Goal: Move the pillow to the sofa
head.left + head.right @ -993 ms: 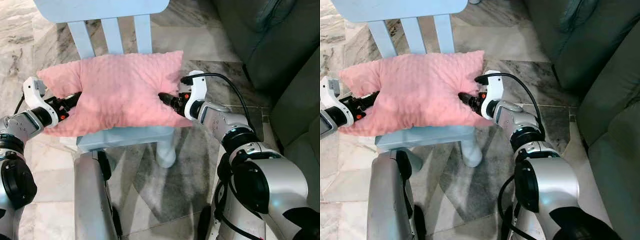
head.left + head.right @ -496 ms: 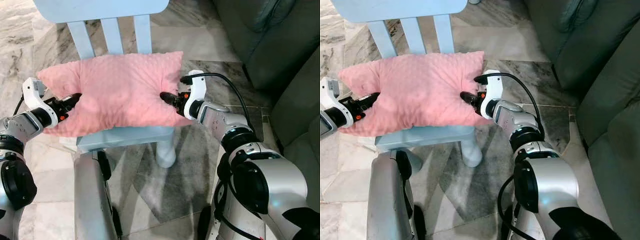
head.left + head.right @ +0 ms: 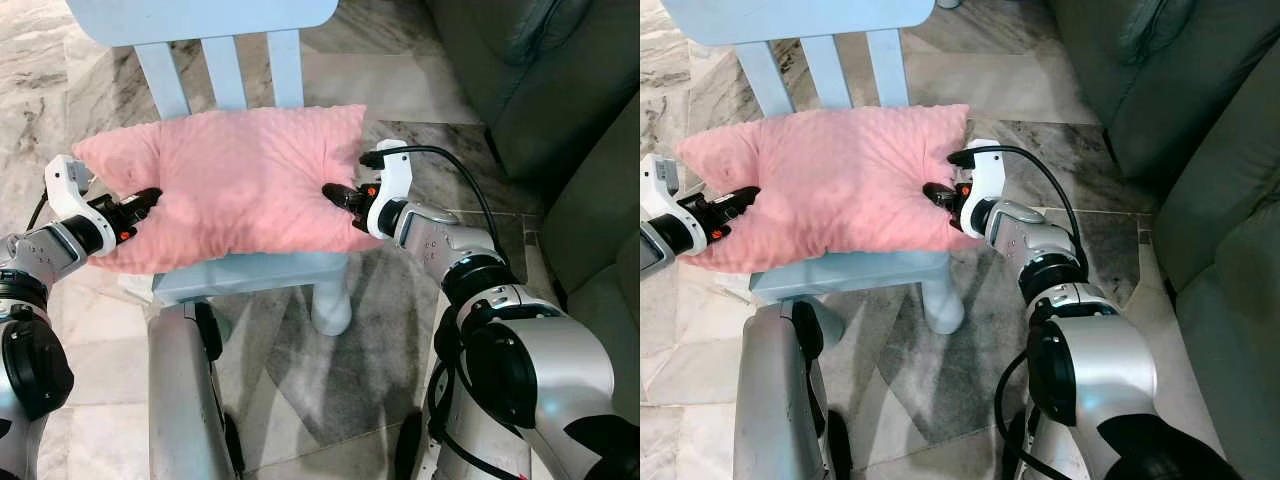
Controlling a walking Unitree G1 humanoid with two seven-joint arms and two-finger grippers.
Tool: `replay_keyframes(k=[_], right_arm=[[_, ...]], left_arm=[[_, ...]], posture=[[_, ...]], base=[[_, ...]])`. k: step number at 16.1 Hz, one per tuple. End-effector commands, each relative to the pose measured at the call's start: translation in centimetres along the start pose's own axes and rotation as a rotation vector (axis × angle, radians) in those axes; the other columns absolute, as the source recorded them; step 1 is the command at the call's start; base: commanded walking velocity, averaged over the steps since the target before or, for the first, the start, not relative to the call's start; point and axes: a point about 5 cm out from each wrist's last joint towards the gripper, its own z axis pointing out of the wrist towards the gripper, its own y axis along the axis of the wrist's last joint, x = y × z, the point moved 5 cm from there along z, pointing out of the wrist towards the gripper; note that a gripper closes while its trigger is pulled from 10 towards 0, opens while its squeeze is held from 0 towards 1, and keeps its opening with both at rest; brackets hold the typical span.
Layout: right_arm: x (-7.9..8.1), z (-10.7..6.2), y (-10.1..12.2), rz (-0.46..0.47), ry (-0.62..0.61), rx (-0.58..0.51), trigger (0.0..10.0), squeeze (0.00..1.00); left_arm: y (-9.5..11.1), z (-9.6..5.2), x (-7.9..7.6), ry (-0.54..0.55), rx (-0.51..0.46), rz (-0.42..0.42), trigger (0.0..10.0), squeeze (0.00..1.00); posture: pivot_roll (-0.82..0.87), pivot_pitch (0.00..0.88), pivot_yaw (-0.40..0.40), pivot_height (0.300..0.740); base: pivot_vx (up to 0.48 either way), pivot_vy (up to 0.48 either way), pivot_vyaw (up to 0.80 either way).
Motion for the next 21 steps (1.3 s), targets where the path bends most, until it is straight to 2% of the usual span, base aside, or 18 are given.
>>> replay_keyframes(k=[1,4,5,6,8,9,11,12,14,16,18,19,20,21], right_arm=[[0.4,0.2,-1.3,0.005,0.019,0.042,0.0,0.00],[0.5,0.2,-1.3,0.004,0.020,0.042,0.0,0.00],[0.5,0.2,-1.7,-0.017,0.026,0.047,0.0,0.00],[0.6,0.3,-1.5,-0.033,0.033,0.039,0.0,0.00],[0.5,0.2,-1.1,-0.044,0.026,0.018,0.0,0.00],[0.5,0.2,-1.0,-0.051,0.029,0.004,0.0,0.00],[0.2,0.0,-1.3,-0.060,0.017,-0.018,0.0,0.00],[-0.1,-0.2,-1.6,-0.062,0.002,-0.027,0.0,0.00],[-0.9,-0.6,-2.8,-0.061,-0.041,-0.051,0.0,0.00],[-1.4,-1.4,-3.5,-0.097,-0.078,-0.097,0.0,0.00],[-2.1,-2.4,-3.2,-0.159,-0.143,-0.174,0.0,0.00],[-2.5,-3.3,-2.9,-0.208,-0.190,-0.225,0.9,0.00],[-2.7,-3.9,-2.6,-0.278,-0.227,-0.248,8.5,0.00],[-3.1,-4.3,-2.7,-0.281,-0.261,-0.262,10.0,0.00]], left_arm=[[-1.6,-0.1,0.6,0.017,0.054,-0.019,0.0,0.00],[-1.6,-0.1,0.6,0.018,0.055,-0.018,0.0,0.00],[-3.1,0.0,1.7,0.077,0.088,0.047,0.0,0.00],[-3.5,0.3,1.8,0.095,0.084,0.080,0.0,0.00],[-3.0,0.9,1.4,0.108,0.032,0.086,0.0,0.00],[-2.6,1.4,1.1,0.124,-0.025,0.101,0.0,0.00],[-3.0,2.1,0.7,0.139,-0.067,0.147,0.0,0.00],[-3.6,2.7,0.1,0.133,-0.085,0.152,0.0,0.00],[-5.3,3.9,-0.9,0.144,-0.138,0.102,0.0,0.00],[-6.4,4.3,-1.6,0.145,-0.182,0.078,0.0,0.00],[-7.3,4.6,-2.1,0.161,-0.207,0.100,0.0,0.00],[-7.6,4.7,-2.6,0.157,-0.223,0.129,0.0,0.00],[-7.8,4.7,-2.9,0.151,-0.226,0.154,0.8,0.00],[-8.0,4.8,-3.2,0.157,-0.229,0.168,7.7,0.00]], posture=[[0.06,0.285,0.011,0.333],[0.06,0.285,0.011,0.333],[0.07,0.245,0.013,0.333],[0.07,0.223,0.011,0.333],[0.07,0.168,0.007,0.333],[0.07,0.137,0.006,0.333],[0.07,0.094,0.005,0.333],[0.06,0.052,0.005,0.333],[0.05,0.000,0.005,0.333],[0.04,0.000,0.005,0.333],[0.02,0.000,0.010,0.333],[0.02,0.000,0.015,0.333],[0.01,0.000,0.021,0.333],[0.00,0.000,0.028,0.333]], base=[[0.000,0.000,0.00],[0.000,0.000,0.00],[0.000,0.000,0.00],[0.000,0.000,0.00],[0.000,0.000,0.00],[0.000,0.000,0.00],[0.000,0.000,0.00],[0.000,0.000,0.00],[0.000,0.000,0.00],[0.000,0.000,0.00],[0.000,0.000,0.00],[0.000,0.000,0.00],[0.000,0.000,0.00],[0.000,0.000,0.00]])
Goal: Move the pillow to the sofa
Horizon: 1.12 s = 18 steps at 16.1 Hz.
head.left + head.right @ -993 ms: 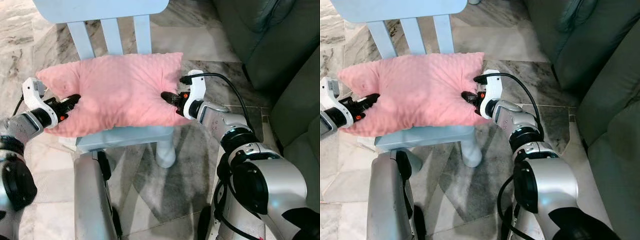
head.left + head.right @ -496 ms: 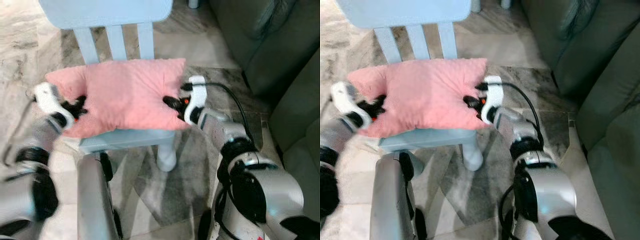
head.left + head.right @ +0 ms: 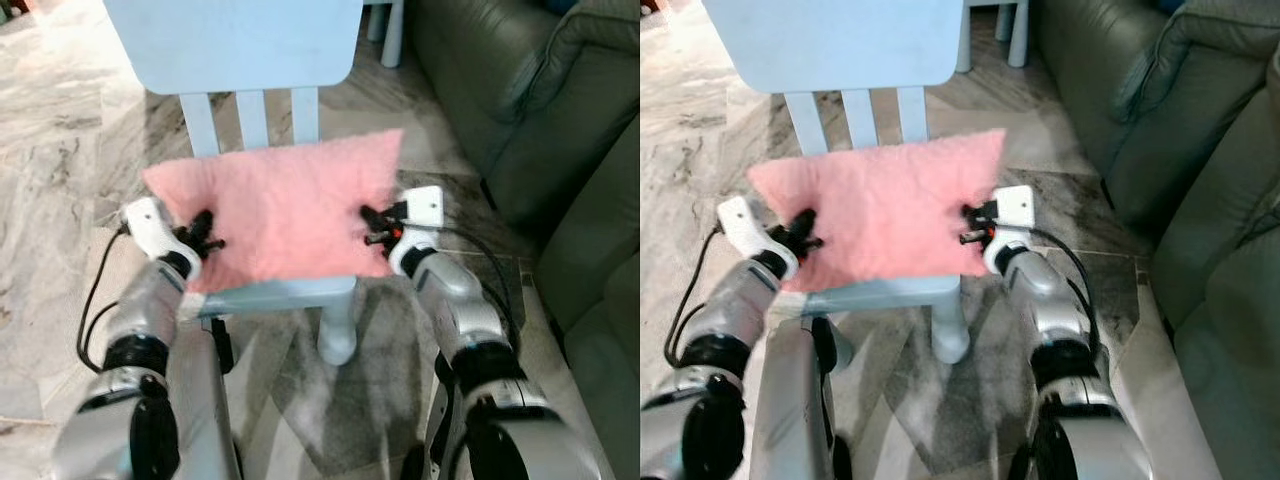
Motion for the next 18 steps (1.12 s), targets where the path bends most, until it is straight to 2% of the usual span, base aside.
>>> replay_keyframes(k=[1,5,8,10,18], right_arm=[[0.0,-0.3,0.8,-0.044,-0.041,-0.045,10.0,0.00],[-0.3,-1.8,1.3,-0.118,-0.183,-0.094,10.0,0.00],[-0.9,-1.8,2.2,-0.085,-0.219,-0.123,10.0,0.00],[-1.5,-1.8,2.8,-0.088,-0.248,-0.131,10.0,0.00],[-2.3,-2.0,2.9,-0.080,-0.262,-0.122,10.0,0.00]], left_arm=[[-0.2,-0.1,-0.4,0.003,-0.002,0.033,10.0,0.00],[-1.6,-0.1,-2.0,-0.019,0.010,0.042,10.0,0.00],[-2.1,0.1,-3.3,-0.044,0.014,0.032,10.0,0.00],[-2.1,0.1,-3.4,-0.046,0.015,0.031,10.0,0.00],[-2.8,0.0,-3.8,-0.063,0.032,0.030,10.0,0.00]], posture=[[-0.01,0.000,0.035,0.333],[-0.03,0.000,0.042,0.333],[-0.04,0.000,0.048,0.333],[-0.04,0.000,0.049,0.333],[-0.04,0.000,0.048,0.432]], base=[[0.000,0.000,0.00],[0.000,0.000,0.00],[0.000,0.000,0.00],[0.000,0.000,0.00],[0.000,0.000,0.00]])
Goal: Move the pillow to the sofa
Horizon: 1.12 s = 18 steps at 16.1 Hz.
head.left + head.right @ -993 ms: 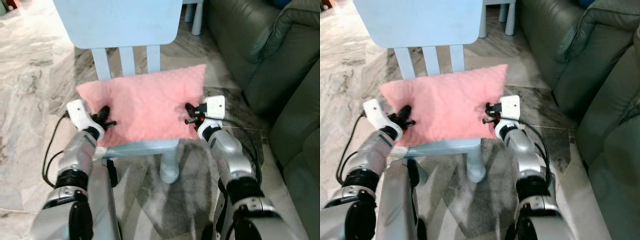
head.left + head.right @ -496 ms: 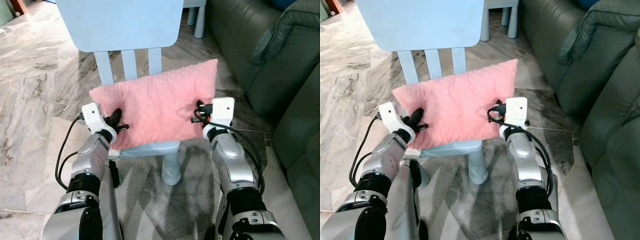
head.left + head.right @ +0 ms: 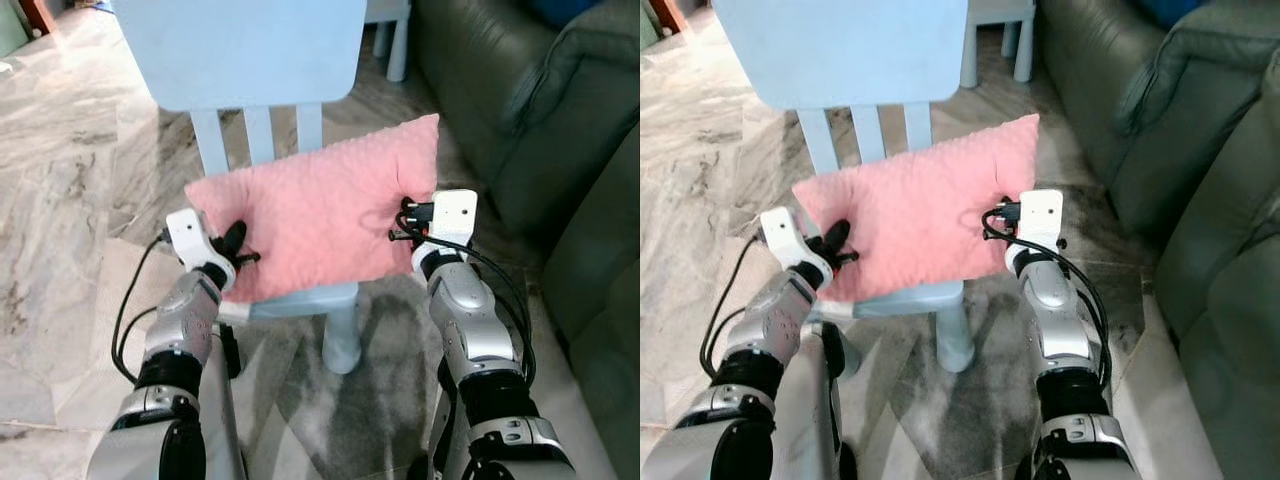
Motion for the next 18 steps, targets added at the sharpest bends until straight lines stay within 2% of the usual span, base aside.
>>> replay_keyframes(k=[1,6,10,18], right_arm=[[-0.07,0.17,1.34,-0.002,0.000,-0.040,10.0,0.00],[-0.18,0.14,1.32,-0.002,-0.001,-0.033,10.0,0.00],[-0.09,0.02,1.23,0.000,0.004,-0.029,10.0,0.00],[-0.66,-0.08,1.65,-0.009,-0.007,-0.035,10.0,0.00]], left_arm=[[0.50,0.11,-0.42,-0.016,-0.012,0.021,10.0,0.00],[0.03,0.12,-0.76,-0.022,0.002,0.029,10.0,0.00],[-0.18,0.04,-0.81,-0.025,0.008,0.036,10.0,0.00],[0.08,0.60,-1.24,-0.027,0.026,0.098,10.0,0.00]], posture=[[-0.04,0.000,0.050,0.442],[-0.05,0.000,0.045,0.507],[-0.05,0.000,0.045,0.542],[-0.07,0.000,0.052,0.647]], base=[[0.000,0.000,0.00],[0.000,0.000,0.00],[0.000,0.000,0.00],[0.000,0.000,0.00]])
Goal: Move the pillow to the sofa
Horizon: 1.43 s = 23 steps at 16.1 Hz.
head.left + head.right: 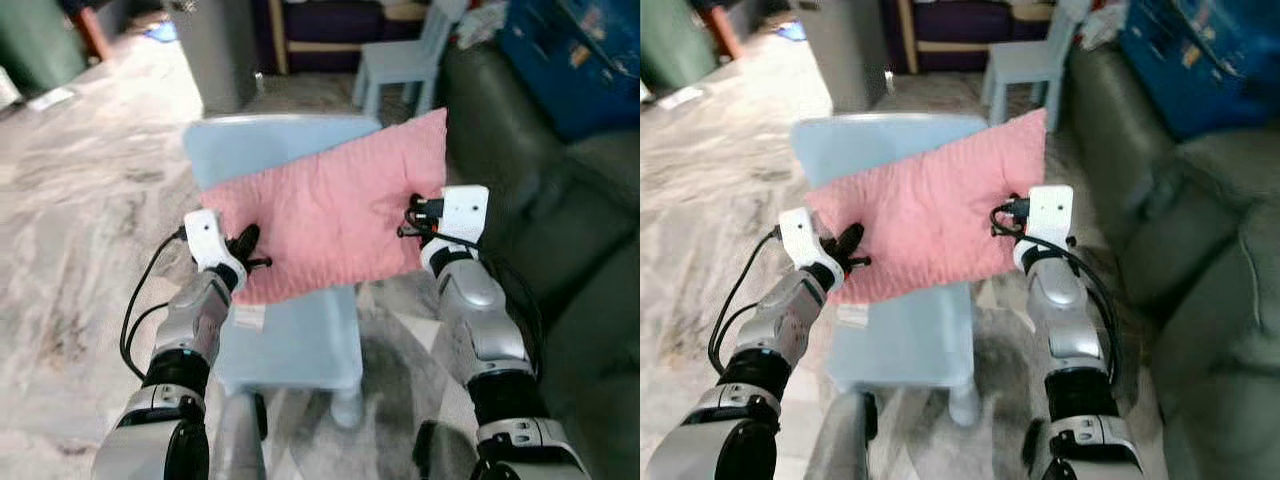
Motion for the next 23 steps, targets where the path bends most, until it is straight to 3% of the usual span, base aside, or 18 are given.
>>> replay_keyframes(k=[1,7,10,11,15,23], right_arm=[[0.2,0.1,1.1,0.005,0.009,-0.034,10.0,0.00],[0.3,0.3,1.4,0.003,0.010,-0.040,10.0,0.00],[-0.2,0.2,1.7,0.006,-0.010,-0.050,10.0,0.00],[-0.2,0.2,1.8,0.006,-0.011,-0.051,10.0,0.00],[-0.6,0.2,2.0,0.007,-0.022,-0.055,10.0,0.00],[-0.7,0.2,1.8,0.019,-0.028,-0.032,10.0,0.00]], left_arm=[[0.6,0.2,0.0,0.002,-0.007,0.048,10.0,0.00],[1.5,0.4,-0.3,0.018,-0.044,0.110,10.0,0.00],[2.3,0.5,-1.1,-0.041,-0.073,0.074,10.0,0.00],[2.4,0.4,-0.6,0.001,-0.083,0.102,10.0,0.00],[1.9,0.3,0.0,0.016,-0.055,0.050,10.0,0.00],[1.0,0.3,-1.2,-0.030,-0.031,0.020,10.0,0.00]], posture=[[-0.07,0.000,0.050,0.662],[-0.07,0.000,0.050,0.737],[-0.07,0.000,0.050,0.740],[-0.07,0.000,0.050,0.740],[-0.07,0.000,0.049,0.740],[-0.08,0.000,0.042,0.740]], base=[[0.000,0.000,0.00],[0.000,0.000,0.00],[0.000,0.000,0.00],[0.000,0.000,0.00],[0.000,0.000,0.00],[0.000,0.000,0.00]])
